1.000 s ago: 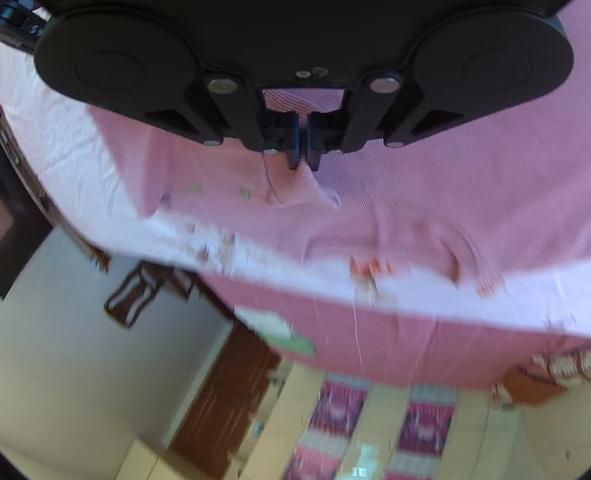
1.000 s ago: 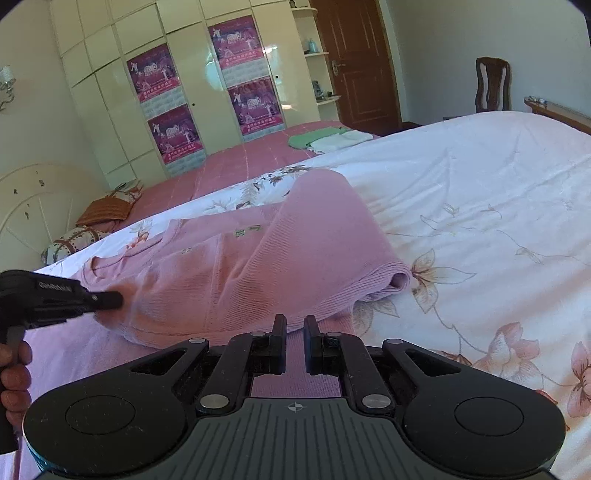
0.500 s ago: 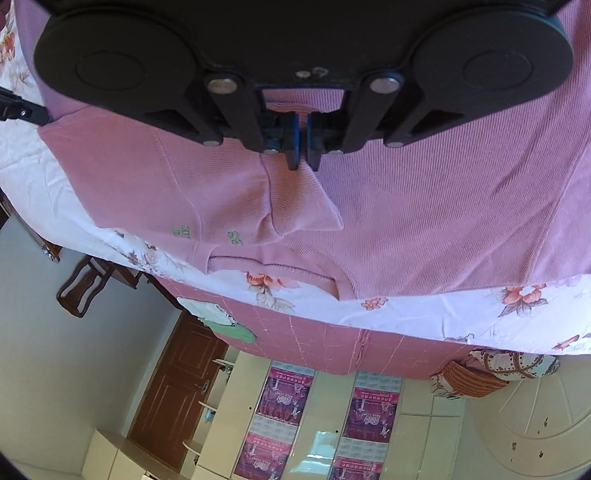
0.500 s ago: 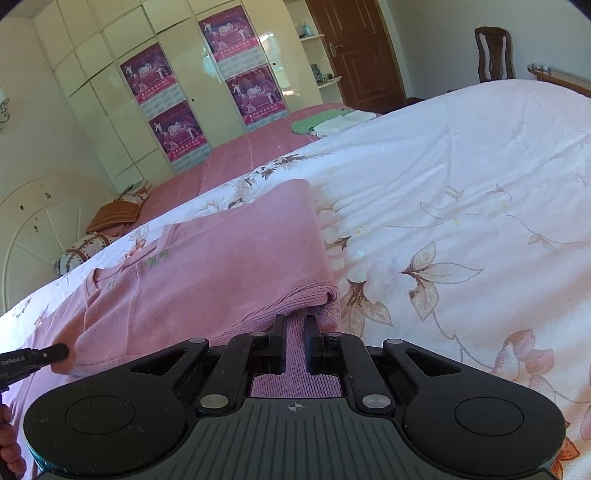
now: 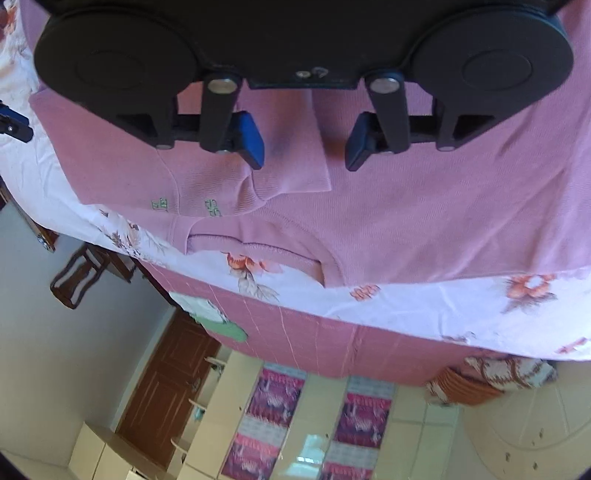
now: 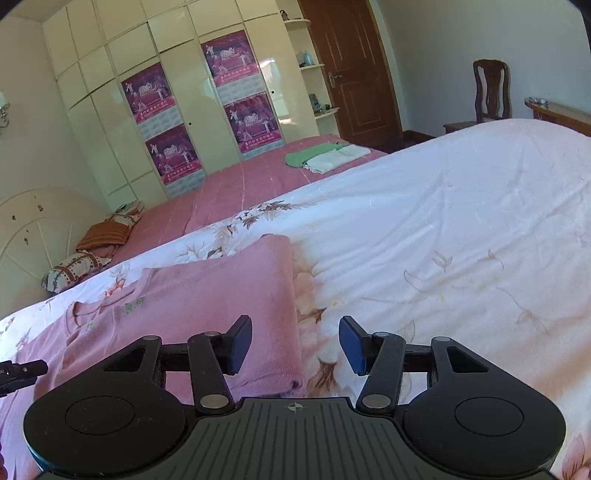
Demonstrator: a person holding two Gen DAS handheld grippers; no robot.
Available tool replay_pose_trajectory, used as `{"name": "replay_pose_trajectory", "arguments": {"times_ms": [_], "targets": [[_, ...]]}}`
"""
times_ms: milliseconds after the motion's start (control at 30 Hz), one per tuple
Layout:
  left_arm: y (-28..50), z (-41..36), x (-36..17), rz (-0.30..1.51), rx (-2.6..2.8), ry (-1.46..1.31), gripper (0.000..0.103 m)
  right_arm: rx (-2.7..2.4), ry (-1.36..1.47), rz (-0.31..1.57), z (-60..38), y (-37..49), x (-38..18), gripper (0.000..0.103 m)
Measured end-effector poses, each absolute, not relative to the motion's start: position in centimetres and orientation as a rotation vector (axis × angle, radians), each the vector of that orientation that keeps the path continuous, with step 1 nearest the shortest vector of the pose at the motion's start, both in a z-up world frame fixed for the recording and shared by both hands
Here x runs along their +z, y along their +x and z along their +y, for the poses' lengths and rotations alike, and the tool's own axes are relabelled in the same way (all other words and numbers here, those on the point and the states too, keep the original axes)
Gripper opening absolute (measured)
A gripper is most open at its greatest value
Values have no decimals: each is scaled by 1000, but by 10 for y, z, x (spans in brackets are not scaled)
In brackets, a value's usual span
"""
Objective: Fold small clothes
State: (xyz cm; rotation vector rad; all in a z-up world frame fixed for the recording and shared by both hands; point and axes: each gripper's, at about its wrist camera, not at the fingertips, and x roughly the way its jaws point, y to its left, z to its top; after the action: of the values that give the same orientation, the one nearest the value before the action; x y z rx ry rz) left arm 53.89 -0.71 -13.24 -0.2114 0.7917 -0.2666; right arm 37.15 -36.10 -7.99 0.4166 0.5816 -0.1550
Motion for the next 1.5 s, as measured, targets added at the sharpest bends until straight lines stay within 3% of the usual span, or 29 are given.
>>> {"name": "replay_pose_trajectory", "arguments": {"times_ms": [67, 100, 133, 200, 233, 300, 467, 533, 800, 867, 933, 967, 1167, 1300, 1500], "targets": [[551, -14, -139, 806, -250, -189, 34, -154, 408, 588, -369, 388, -83, 53], [555, -18, -140, 803, -247, -179, 23, -157, 406, 591, -372, 396, -85, 53], [557, -21, -140, 794, -256, -166, 6, -158, 406, 598, -376, 406, -88, 53], [553, -29, -135, 742, -239, -124, 5, -153, 409, 609, -382, 424, -90, 51], [544, -32, -128, 666, -229, -92, 5, -141, 405, 614, -385, 433, -92, 30], [532, -34, -119, 581, -219, -62, 5, -119, 393, 632, -388, 448, -94, 7], [537, -38, -137, 646, -204, 23, 5, -64, 341, 608, -388, 480, -99, 7], [540, -34, -146, 668, -206, 10, 6, -56, 314, 710, -388, 499, -117, 7], [538, -33, -146, 667, -209, 23, 6, 19, 180, 672, -375, 453, -100, 7], [539, -34, -144, 672, -201, 36, 11, 7, 123, 709, -368, 449, -112, 7], [535, -32, -136, 675, -174, 52, 34, -4, 140, 718, -367, 449, -109, 7], [529, -30, -130, 657, -173, 47, 37, -9, 163, 717, -369, 446, -105, 7], [484, -33, -113, 613, -235, 24, 31, 21, 140, 684, -353, 405, -79, 7], [482, -51, -134, 698, -272, 71, 36, 24, 97, 722, -335, 391, -83, 7], [478, -45, -139, 680, -269, 48, 39, -10, 86, 767, -329, 390, -102, 7]]}}
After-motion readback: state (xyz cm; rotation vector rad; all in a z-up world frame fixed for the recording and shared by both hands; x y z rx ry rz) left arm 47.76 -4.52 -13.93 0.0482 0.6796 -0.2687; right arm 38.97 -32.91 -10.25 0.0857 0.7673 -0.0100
